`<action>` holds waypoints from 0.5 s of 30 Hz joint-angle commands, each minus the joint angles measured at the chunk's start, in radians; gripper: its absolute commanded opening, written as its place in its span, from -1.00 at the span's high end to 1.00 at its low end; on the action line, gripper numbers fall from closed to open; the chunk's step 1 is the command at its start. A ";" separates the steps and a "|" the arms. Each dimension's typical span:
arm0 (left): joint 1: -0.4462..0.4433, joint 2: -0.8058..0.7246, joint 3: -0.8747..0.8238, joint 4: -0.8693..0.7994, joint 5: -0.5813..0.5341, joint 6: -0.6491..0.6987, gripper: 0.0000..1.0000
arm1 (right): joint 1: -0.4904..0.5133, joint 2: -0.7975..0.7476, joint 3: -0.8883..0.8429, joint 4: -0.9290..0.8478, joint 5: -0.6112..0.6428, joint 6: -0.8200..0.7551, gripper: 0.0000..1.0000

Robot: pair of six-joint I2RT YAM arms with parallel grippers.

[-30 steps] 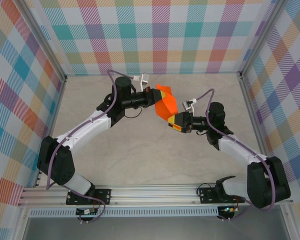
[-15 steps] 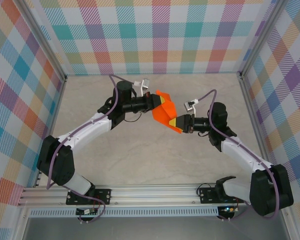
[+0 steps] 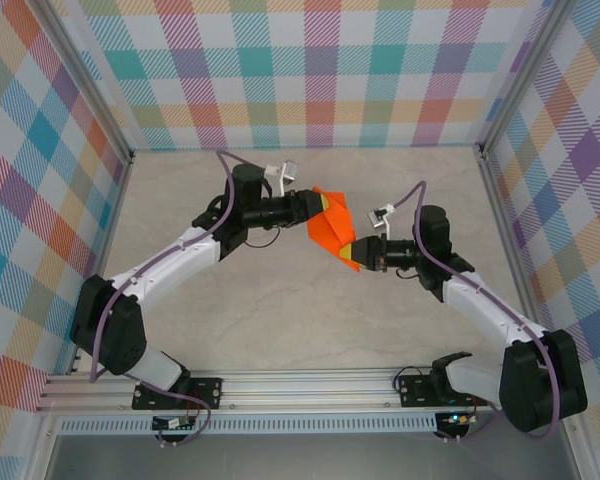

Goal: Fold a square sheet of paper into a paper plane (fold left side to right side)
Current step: Turn over the paper at the center of the table.

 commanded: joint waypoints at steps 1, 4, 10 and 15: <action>0.009 -0.099 -0.001 -0.140 -0.089 0.122 -0.01 | 0.007 -0.037 0.058 -0.176 0.047 -0.144 0.82; 0.009 -0.175 -0.003 -0.303 -0.211 0.222 -0.16 | 0.020 -0.040 0.111 -0.370 0.134 -0.278 0.87; 0.009 -0.374 -0.060 -0.505 -0.480 0.318 -0.37 | 0.117 -0.016 0.277 -0.728 0.539 -0.482 0.94; 0.009 -0.532 -0.124 -0.538 -0.650 0.333 -0.47 | 0.284 0.058 0.430 -0.950 0.998 -0.553 0.96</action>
